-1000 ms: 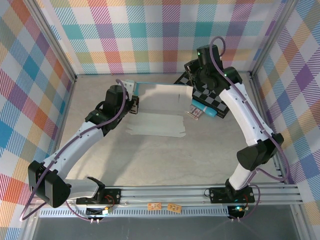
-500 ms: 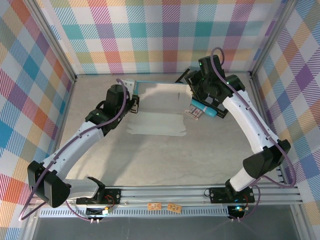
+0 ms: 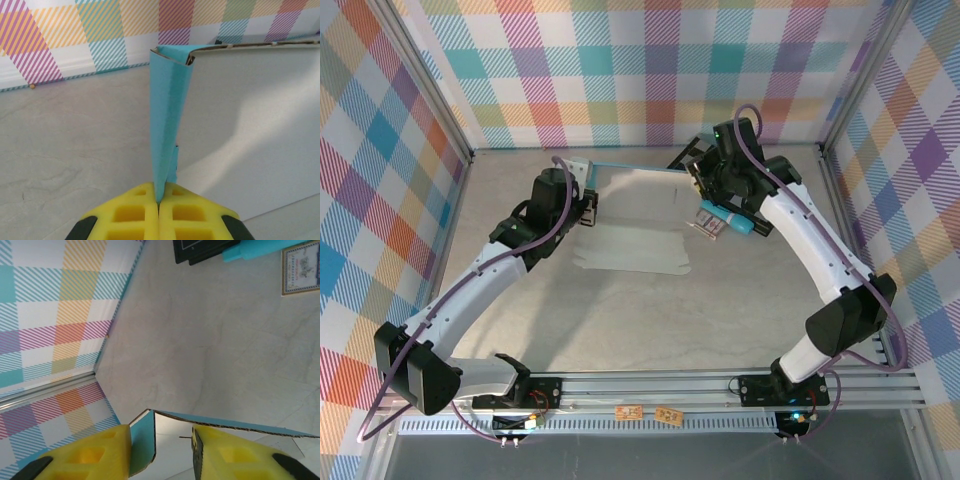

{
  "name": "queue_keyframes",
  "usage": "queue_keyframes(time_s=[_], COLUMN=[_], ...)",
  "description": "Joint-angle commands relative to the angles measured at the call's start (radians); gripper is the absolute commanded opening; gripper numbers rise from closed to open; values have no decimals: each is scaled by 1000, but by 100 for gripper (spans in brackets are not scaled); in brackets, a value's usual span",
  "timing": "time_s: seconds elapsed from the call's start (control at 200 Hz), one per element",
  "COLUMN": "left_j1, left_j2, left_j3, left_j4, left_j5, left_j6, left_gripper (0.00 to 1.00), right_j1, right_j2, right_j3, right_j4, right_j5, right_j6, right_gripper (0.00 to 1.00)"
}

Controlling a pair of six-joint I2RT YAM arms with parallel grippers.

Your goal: Fold the paper box

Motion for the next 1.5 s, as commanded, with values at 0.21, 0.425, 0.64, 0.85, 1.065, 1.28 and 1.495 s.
queue_keyframes(time_s=[0.21,0.425,0.64,0.85,1.065,1.28,1.495], left_j1=[-15,-18,-28,-43,-80,-136,-135], left_j2=[21,25,25,15,19,53,70], left_j3=[44,47,46,36,20,22,57], left_j4=[14,9,9,26,51,111,89], left_j5=[-6,-9,-21,-46,-117,-219,-240], left_j6=[-50,-57,-57,-82,-165,-244,-214], left_gripper=[0,0,0,0,0,0,0], right_j1=[3,14,8,8,23,41,23], right_j2=[-31,-9,-42,-120,-94,-29,-85], right_j3=[-41,-27,-109,-372,-390,-331,-281], right_j4=[-1,-29,67,449,581,613,549], right_j5=[-55,-113,-97,-65,-13,34,33], right_j6=[-38,-19,120,553,881,1111,1017], right_gripper=[25,24,14,1,0,8,50])
